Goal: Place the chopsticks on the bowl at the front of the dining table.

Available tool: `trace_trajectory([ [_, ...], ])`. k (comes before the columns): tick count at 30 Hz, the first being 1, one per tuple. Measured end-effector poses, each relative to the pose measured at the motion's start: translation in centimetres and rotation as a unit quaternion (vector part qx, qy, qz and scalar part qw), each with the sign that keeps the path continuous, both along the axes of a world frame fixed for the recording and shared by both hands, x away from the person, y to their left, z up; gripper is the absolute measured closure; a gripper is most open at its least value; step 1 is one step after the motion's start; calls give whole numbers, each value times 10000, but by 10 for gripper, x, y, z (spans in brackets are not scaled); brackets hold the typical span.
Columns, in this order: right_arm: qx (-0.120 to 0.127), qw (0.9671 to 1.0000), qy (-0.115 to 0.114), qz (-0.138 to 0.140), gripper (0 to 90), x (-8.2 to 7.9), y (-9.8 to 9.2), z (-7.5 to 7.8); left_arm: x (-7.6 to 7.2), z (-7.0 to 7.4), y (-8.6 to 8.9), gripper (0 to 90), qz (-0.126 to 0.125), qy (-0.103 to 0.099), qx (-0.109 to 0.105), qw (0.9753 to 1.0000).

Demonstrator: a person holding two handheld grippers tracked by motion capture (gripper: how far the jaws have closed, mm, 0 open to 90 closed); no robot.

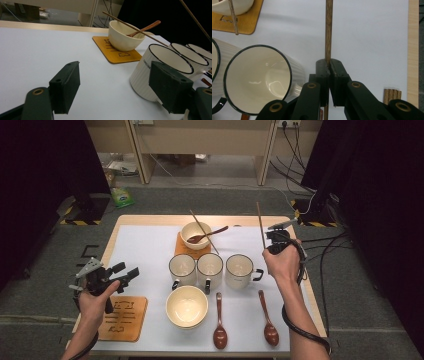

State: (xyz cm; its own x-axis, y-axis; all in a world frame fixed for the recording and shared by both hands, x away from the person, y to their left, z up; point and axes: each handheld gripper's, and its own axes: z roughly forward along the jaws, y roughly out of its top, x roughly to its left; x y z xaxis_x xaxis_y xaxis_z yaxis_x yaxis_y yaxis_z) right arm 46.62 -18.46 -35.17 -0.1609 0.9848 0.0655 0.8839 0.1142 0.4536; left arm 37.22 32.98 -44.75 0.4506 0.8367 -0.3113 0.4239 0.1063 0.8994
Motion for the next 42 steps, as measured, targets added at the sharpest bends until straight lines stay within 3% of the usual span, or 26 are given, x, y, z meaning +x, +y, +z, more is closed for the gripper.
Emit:
trace_trajectory([
  [42, -23, 9998, -116, 131, 855, 13, 16, 3, 0, 0, 0, 245, 6, -2, -33, 10000],
])
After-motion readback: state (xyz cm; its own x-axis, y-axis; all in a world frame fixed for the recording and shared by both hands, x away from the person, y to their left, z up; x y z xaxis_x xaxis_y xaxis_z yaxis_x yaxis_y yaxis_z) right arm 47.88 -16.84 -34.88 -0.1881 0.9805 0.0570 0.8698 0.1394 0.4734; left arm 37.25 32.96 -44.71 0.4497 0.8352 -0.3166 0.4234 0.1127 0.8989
